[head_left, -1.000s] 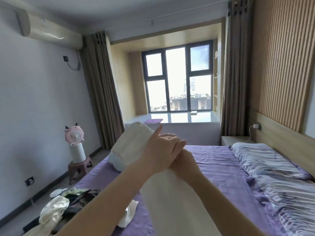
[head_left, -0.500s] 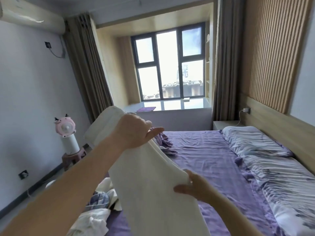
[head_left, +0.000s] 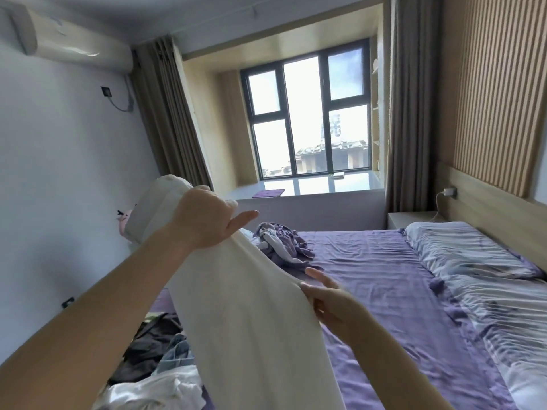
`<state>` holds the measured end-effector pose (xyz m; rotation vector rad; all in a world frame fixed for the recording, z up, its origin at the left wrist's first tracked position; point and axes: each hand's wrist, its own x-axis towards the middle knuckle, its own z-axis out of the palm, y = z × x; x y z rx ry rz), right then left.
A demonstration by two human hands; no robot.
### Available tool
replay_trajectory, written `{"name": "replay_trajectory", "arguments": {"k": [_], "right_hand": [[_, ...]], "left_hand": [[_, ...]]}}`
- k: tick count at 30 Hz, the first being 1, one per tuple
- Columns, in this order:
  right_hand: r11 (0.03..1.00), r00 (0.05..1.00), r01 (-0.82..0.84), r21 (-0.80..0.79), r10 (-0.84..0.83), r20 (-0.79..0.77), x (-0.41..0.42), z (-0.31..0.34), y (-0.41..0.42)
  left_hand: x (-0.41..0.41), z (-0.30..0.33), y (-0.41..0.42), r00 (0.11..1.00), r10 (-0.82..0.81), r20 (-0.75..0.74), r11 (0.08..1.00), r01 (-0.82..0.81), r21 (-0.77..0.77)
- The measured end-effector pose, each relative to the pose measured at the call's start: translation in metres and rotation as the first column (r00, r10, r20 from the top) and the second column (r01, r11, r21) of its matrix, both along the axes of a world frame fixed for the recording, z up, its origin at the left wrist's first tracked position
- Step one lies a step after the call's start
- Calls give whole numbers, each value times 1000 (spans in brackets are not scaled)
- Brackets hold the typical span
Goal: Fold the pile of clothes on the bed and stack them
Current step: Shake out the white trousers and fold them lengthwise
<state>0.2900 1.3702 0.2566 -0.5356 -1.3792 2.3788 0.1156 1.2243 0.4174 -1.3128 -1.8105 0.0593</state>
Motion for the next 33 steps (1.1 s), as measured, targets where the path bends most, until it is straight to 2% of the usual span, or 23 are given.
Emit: {"name": "replay_trajectory", "arguments": {"k": [3,5,6,8,9,10,12,13,16,17,18,21,23,26,28,30,33], "right_hand": [[973,997,72,220,-71,-12,4,26,10],[897,996,88,434,-83,-31,7,49,12],[803,993,105,586,-117,-18,8,60,14],[507,975,105,856,-222,12,8,78,22],[381,960,104,919,-279,7,9,85,27],[294,944,119,948,-330,-16,10,89,32],[200,914,202,959,-390,-111,13,88,42],[218,911,253,943,-383,-156,15,85,46],[548,935,335,766,-296,-196,23,70,44],[579,928,358,733,-306,-212,24,62,42],[541,914,385,748,-338,-226,25,53,40],[338,868,420,842,-422,-264,31,33,33],[297,872,399,868,-417,-258,38,26,29],[381,944,249,891,-301,-135,48,23,28],[499,983,101,861,-184,-9,49,20,28],[597,990,-76,799,-51,132,44,10,26],[599,930,-335,727,89,355,27,-32,17]], "left_hand": [[-2,9,-12,999,41,-22,999,-41,16],[1,19,-19,995,79,-56,997,-78,28],[2,25,-22,993,91,-70,995,-89,33],[4,36,-26,990,87,-112,996,-86,14],[6,41,-28,989,76,-130,997,-80,-20],[8,43,-28,988,62,-142,995,-72,-63],[14,42,-26,987,20,-158,988,-44,-146],[17,40,-25,987,16,-160,981,-46,-189],[20,33,-20,990,57,-130,960,-90,-264],[21,30,-18,991,75,-110,957,-102,-270],[22,27,-15,992,88,-94,955,-111,-274],[26,12,-12,995,84,-48,957,-94,-274],[26,2,-15,996,83,35,959,-70,-275],[21,-19,-27,960,89,265,952,-4,-308],[18,-35,-37,881,142,452,942,19,-335],[11,-58,-47,787,242,568,918,3,-396],[-6,-114,-61,660,421,622,831,-5,-556]]}}
